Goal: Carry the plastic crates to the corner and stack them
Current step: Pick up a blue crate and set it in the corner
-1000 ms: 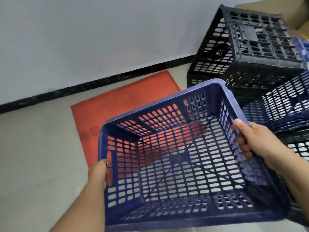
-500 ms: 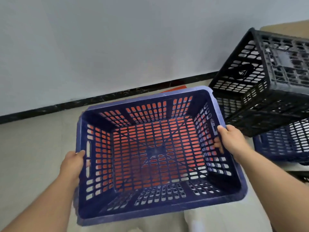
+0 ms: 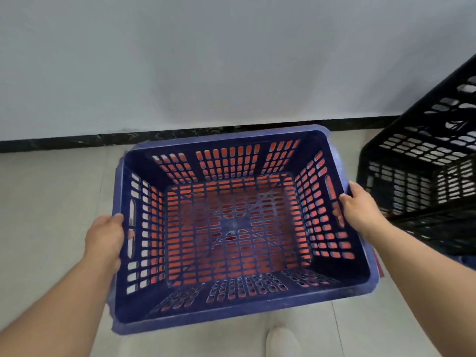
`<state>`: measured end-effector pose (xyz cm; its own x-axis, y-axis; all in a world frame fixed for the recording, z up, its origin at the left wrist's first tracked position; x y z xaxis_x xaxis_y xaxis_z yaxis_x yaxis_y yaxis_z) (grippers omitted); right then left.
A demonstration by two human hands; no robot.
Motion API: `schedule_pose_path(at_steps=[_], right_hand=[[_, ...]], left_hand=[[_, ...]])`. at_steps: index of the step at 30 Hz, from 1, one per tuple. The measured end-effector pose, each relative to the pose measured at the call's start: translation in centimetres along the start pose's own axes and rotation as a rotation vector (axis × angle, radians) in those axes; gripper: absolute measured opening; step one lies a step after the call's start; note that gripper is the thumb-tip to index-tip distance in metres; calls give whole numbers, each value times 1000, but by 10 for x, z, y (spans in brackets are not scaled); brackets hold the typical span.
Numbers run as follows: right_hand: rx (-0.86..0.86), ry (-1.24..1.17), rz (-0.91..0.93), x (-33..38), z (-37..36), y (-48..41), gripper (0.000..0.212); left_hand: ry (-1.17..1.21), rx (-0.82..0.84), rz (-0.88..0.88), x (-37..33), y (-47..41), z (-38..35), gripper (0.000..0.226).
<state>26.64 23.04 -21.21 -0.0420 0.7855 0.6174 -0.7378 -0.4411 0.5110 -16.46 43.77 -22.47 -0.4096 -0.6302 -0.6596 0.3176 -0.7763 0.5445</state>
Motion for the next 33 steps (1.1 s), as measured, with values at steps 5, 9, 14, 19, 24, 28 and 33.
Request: schedule_pose_path(at_steps=[5,9,14,19,24,28,33], right_hand=[[79,106,38,-20,-26,-37,44],[64,145,42,-31,-34,-37,49],[-62,121,-113,-77,-31,-2,39],[-112,101,-141,-84,-38,-6,38],[-185,10,-219,-76,-38,-2,33],[-215,-82,-280,-61,-36,3,30],[-209,-60,-243,-30,-34,19,25]], left_hand=[[-36,66,-32,22,-23,-23,25],[-47,106,-34,45,-20,-23,32],[-44,28,101,79,6,-13,47],[32,-30,71,76,12,-20,32],[132,-31,138,74,15,-15,28],[185,-50,154,65,19,-10,17],[241,-71,223,65,29,16,17]])
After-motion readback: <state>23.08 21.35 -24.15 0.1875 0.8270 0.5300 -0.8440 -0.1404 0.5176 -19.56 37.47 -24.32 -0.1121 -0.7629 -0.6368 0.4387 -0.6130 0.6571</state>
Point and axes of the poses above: each hand's wrist, its own y-axis away from the middle knuckle, its own z-axis out of the back of the hand, x = y × z, the point moved 5 cm from there along -y, towards the middle knuckle, and after that the axes turned 1 degree about -z, right-handed, at the moved point
